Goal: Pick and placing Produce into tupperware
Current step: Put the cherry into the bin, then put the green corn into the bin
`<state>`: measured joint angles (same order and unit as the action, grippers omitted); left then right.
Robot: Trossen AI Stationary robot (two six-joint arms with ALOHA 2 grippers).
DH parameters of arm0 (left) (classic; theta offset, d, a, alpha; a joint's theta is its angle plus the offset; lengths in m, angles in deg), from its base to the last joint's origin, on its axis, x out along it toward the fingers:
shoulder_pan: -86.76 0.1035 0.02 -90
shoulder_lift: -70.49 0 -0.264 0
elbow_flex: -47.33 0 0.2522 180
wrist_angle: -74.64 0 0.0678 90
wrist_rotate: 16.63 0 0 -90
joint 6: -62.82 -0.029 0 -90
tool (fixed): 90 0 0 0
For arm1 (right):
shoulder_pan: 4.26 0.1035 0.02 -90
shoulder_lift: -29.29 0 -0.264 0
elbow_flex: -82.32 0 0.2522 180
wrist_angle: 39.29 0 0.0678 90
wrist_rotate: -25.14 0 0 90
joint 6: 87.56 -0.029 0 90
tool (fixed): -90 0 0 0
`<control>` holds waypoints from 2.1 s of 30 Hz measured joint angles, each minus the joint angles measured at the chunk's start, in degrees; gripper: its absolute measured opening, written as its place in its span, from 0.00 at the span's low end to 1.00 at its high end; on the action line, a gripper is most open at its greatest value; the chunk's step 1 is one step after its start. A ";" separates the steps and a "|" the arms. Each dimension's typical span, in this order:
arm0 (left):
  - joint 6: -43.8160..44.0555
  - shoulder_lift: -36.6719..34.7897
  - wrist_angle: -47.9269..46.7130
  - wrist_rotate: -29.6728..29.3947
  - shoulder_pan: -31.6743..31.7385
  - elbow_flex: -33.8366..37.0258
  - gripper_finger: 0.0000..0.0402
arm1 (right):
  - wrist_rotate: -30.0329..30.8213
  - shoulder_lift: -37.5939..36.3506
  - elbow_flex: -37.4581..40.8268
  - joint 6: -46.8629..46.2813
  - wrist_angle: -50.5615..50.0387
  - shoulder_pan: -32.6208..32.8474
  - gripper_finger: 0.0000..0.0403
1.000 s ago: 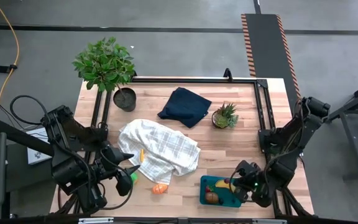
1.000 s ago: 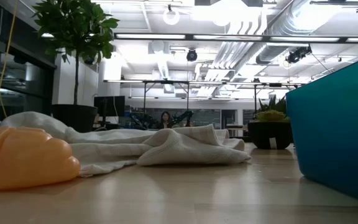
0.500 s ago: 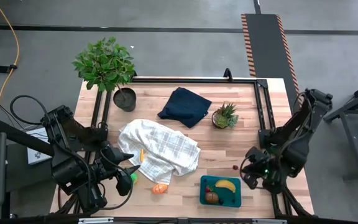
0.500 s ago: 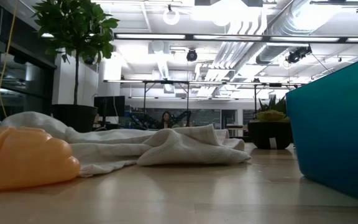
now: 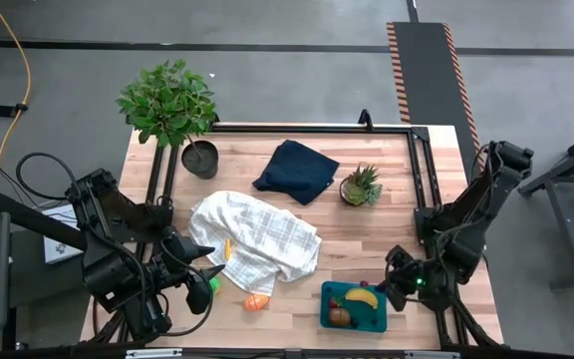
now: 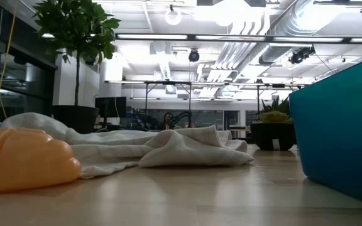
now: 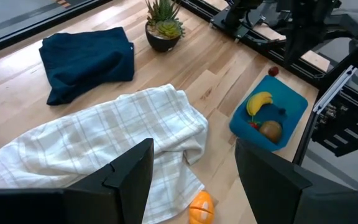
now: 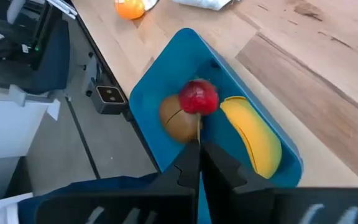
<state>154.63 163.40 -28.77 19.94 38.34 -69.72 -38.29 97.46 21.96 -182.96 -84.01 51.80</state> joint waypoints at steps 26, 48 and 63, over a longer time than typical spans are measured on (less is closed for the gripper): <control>0.04 0.00 -0.02 1.05 0.02 0.00 0.54 | -12.75 24.07 -9.42 8.90 6.63 -5.27 0.00; -0.15 0.00 -0.37 1.42 0.00 0.00 0.54 | -13.98 24.01 -10.02 10.78 5.95 -5.59 0.23; -8.51 -3.90 -0.39 1.76 0.04 -0.04 0.54 | 2.40 9.08 -10.04 27.24 15.56 -14.98 0.26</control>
<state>146.11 159.50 -29.16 21.70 38.38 -69.76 -35.89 106.54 11.93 -155.72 -68.45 36.82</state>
